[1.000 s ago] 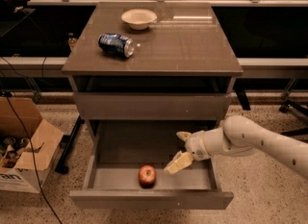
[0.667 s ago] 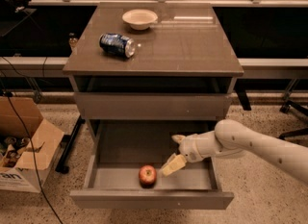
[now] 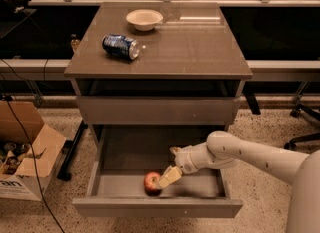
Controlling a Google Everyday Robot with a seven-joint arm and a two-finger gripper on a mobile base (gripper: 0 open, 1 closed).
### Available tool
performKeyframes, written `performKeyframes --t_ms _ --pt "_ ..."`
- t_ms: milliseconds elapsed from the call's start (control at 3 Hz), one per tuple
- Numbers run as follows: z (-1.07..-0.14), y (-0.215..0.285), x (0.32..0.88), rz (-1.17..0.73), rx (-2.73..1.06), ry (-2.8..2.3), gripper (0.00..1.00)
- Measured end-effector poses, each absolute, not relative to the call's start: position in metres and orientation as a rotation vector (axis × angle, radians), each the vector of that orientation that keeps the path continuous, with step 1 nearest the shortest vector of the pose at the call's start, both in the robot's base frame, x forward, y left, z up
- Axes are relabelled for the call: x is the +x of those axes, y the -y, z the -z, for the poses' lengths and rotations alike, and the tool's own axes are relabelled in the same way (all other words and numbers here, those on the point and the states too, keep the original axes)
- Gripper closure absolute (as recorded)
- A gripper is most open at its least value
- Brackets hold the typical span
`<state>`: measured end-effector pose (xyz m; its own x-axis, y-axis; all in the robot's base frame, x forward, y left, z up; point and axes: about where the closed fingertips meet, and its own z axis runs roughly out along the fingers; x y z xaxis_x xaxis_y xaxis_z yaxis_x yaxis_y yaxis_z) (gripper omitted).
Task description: Pick apple from middle drawer and place on counter
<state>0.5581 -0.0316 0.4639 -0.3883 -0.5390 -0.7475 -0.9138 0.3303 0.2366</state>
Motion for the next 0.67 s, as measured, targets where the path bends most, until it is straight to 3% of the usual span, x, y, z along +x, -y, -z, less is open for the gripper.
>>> performKeyframes --t_ms 667 --pt "-0.411 0.013 0.566 -0.879 -1.216 -2.097 0.00"
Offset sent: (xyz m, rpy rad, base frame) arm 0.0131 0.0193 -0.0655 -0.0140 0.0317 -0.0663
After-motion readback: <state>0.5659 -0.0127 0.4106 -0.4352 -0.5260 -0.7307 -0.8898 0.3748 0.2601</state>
